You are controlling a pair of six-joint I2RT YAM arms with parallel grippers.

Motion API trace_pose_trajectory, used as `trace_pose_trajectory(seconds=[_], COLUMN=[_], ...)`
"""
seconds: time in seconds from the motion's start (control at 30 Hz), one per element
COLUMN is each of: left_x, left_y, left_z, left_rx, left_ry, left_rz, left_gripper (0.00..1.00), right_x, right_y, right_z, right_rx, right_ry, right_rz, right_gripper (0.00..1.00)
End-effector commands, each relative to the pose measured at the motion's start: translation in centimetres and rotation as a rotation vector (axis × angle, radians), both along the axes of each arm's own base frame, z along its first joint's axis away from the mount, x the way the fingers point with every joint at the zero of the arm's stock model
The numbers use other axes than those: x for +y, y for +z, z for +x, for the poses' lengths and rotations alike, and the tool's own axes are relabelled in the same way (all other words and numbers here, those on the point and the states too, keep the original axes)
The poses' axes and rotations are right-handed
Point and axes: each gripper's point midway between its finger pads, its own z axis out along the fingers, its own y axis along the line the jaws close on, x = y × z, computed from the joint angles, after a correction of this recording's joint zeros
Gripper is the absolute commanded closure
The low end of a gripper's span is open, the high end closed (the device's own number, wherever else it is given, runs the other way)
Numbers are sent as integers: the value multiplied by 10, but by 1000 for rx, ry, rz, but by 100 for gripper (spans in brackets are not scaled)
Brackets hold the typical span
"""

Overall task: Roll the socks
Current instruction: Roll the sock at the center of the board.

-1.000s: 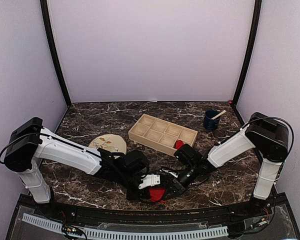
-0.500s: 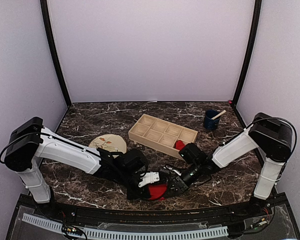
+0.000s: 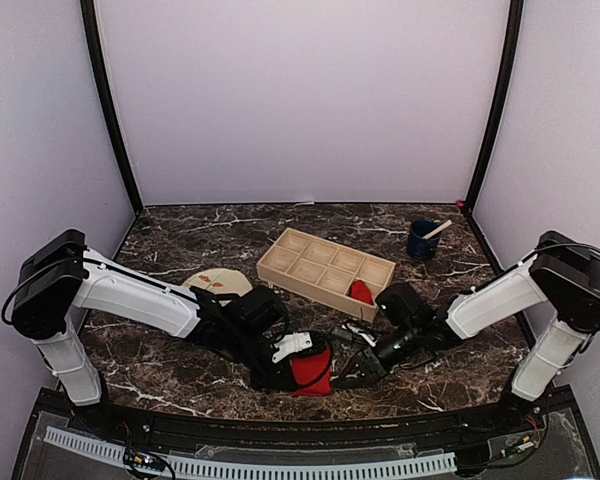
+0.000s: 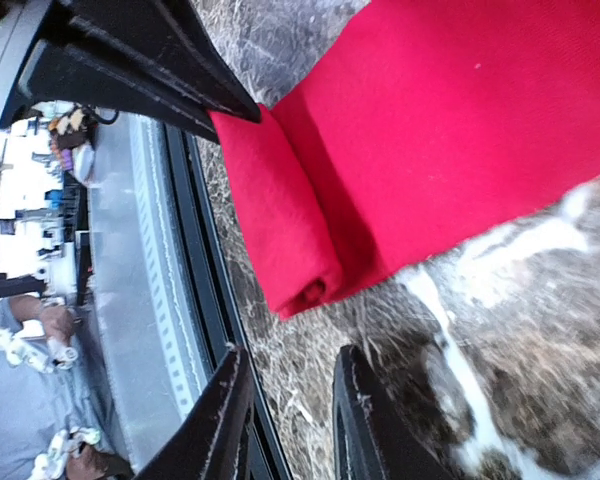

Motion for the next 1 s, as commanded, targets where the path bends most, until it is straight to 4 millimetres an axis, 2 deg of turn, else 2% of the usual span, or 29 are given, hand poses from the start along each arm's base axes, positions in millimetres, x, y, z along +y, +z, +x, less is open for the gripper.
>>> trace_pose_trajectory(seconds=[0.0, 0.2, 0.37, 0.6, 0.97], left_x=[2, 3, 0, 1, 1], left_y=[2, -1, 1, -6, -7], left_z=[-8, -13, -16, -23, -23], left_rx=[106, 216, 298, 424, 492], left_ry=[-5, -25, -42, -67, -66], left_rz=[2, 9, -3, 22, 18], left_gripper=[100, 100, 100, 100, 100], right_x=[-3, -14, -16, -5, 17], right_y=[7, 17, 26, 34, 27], right_z=[17, 27, 24, 8, -14], right_rx=[-122, -268, -415, -589, -689], right_ry=[-64, -125, -133, -78, 48], right_rz=[6, 4, -2, -5, -25], right_gripper=[74, 75, 74, 72, 68])
